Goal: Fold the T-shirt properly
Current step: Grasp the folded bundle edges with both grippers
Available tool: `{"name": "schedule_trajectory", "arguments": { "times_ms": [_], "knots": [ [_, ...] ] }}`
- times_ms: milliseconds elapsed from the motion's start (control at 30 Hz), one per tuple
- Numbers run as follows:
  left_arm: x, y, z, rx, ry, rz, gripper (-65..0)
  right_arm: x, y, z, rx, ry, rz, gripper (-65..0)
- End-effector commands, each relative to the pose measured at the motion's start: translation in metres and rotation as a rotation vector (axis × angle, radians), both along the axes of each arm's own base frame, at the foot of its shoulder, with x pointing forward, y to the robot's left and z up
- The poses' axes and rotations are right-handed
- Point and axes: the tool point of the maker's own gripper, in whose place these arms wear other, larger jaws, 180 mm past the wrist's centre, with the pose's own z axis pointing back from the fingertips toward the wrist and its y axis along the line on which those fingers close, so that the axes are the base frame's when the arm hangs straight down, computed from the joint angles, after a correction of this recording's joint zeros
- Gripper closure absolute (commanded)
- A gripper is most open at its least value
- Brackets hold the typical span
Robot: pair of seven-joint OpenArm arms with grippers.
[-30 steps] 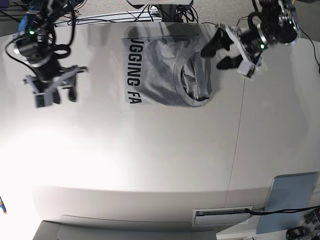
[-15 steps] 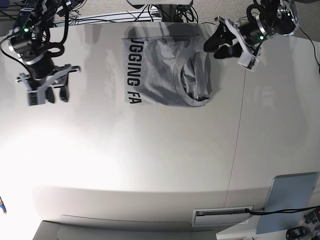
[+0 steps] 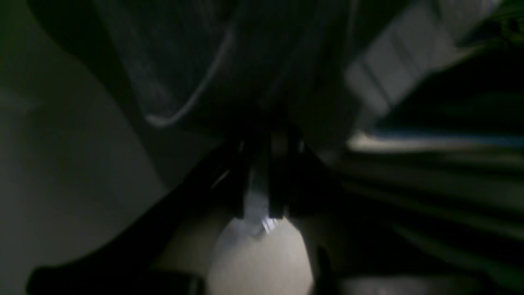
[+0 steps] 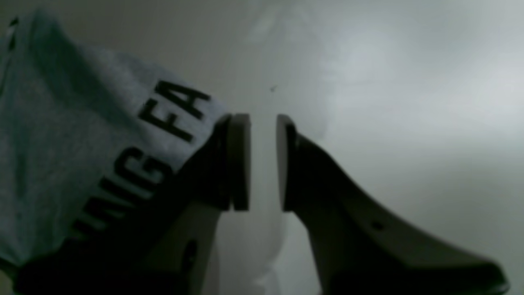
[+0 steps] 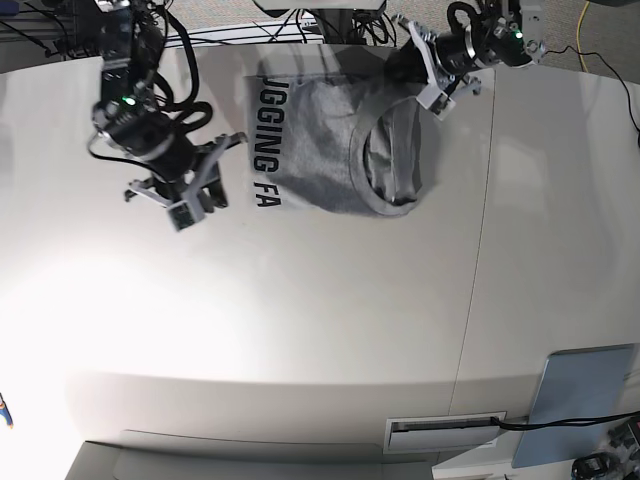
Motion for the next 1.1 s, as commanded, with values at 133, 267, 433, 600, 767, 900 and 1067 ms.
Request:
{"name": "schedule_trajectory", "arguments": {
  "times_ms": [133, 267, 433, 600, 767, 900, 1067],
  "knots": [
    [0.018, 0.052, -0.035, 0.207, 0.046, 0.056, -7.7, 0.018, 0.007, -0.007, -0.022, -0.016, 0.027, -11.3],
    [0.054, 0.061, -0.037, 0.209, -0.001, 0.111, -7.7, 0.021, 0.003, -0.017, -0.033, 0.021, 0.020, -9.1],
    [0.115, 0.064, -0.021, 0.188, -0.106, 0.155, -7.7, -0.002, 0.005, -0.036, -0.017, 0.144, 0.025, -7.6],
    [0.168, 0.072, 0.005, 0.180, -0.187, 0.214, -7.7, -0.024, 0.012, -0.048, 0.026, 0.218, 0.034, -7.6],
    [0.184, 0.073, 0.044, 0.040, -0.197, 0.199, -17.5, -0.026, 0.003, -0.050, -0.008, 0.218, 0.028, -7.6],
    [0.164, 0.049, 0.081, -0.145, -0.190, 0.062, -18.5, -0.017, -0.013, -0.044, -0.011, 0.178, -0.009, -7.6],
    [0.126, 0.018, 0.076, -0.245, -0.157, -0.017, -18.5, -0.014, -0.016, -0.040, 0.021, 0.167, -0.028, -7.6]
  ]
}}
